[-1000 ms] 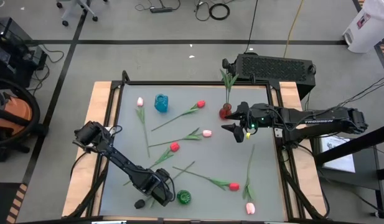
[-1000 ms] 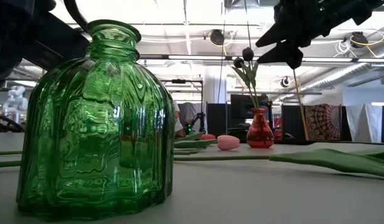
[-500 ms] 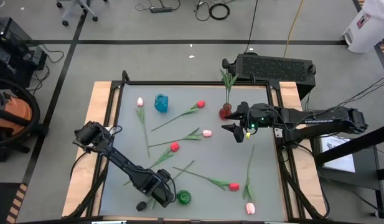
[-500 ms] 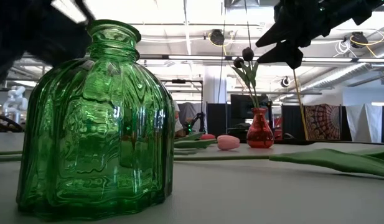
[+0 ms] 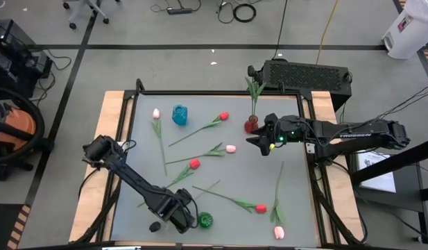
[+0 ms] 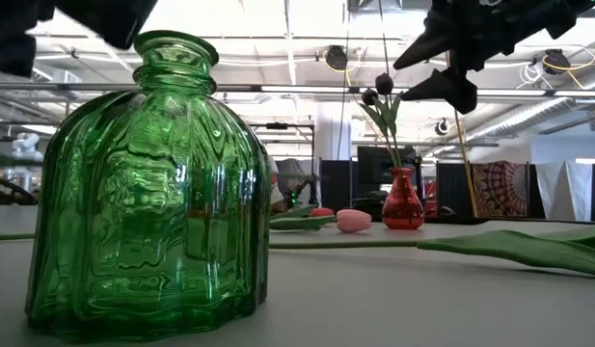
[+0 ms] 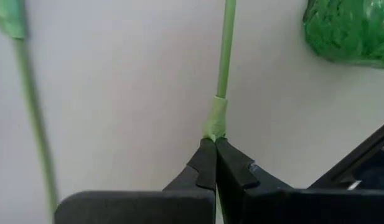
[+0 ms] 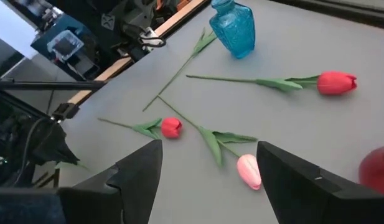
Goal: Sort flowers into vase by color
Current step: Put the black tulip into the red vase
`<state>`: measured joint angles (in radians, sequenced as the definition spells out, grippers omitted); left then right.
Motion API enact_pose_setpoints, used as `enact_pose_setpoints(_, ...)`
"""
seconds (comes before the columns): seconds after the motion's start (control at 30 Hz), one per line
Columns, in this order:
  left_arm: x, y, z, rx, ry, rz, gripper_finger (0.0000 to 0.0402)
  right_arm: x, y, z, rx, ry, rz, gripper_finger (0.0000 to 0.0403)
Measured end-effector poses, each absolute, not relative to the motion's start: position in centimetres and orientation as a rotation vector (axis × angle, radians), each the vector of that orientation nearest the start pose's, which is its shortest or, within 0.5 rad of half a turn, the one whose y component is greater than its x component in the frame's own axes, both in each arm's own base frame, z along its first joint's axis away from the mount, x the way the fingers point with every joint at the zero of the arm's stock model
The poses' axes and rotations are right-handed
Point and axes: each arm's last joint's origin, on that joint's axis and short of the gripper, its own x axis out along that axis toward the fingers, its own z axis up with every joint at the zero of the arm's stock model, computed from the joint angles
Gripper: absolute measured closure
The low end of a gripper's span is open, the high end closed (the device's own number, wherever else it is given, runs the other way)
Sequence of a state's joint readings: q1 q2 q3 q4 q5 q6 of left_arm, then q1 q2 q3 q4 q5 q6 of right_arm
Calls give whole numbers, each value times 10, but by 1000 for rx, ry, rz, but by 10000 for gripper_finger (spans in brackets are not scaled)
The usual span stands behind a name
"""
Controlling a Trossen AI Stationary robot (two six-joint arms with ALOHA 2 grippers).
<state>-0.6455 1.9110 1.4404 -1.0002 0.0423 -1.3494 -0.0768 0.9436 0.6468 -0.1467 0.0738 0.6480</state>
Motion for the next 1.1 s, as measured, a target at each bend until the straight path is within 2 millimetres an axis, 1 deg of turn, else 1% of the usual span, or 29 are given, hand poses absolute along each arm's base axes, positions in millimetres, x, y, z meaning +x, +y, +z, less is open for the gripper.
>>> enact_pose_setpoints(0.13, 292, -216, 214, -582, 1473, 473, 401, 203, -18, 261, 614, 384, -280, 150)
enact_pose_setpoints(0.3, 298, -207, 238, -561, 1413, 457, 401, 204, -16, 262, 744, 394, -234, 150)
enact_pose_setpoints(0.4, 302, -198, 254, -559, 1361, 461, 401, 204, -14, 263, 761, 394, -191, 150)
enact_pose_setpoints(0.53, 304, -183, 276, -568, 1297, 472, 401, 207, -12, 269, 754, 358, -87, 150)
enact_pose_setpoints(0.67, 305, -167, 298, -598, 1219, 483, 402, 209, -11, 277, 749, 290, -9, 150)
enact_pose_setpoints(0.8, 302, -149, 320, -657, 1150, 480, 401, 211, -10, 286, 734, 216, 50, 150)
enact_pose_setpoints(0.9, 299, -138, 337, -697, 1097, 473, 402, 211, -7, 292, 686, 158, 87, 150)
enact_pose_setpoints(1.0, 296, -126, 357, -713, 1005, 467, 402, 210, -3, 304, 619, 120, 120, 150)
enact_pose_setpoints(1.1, 296, -114, 377, -730, 892, 450, 402, 210, 0, 322, 538, 80, 145, 150)
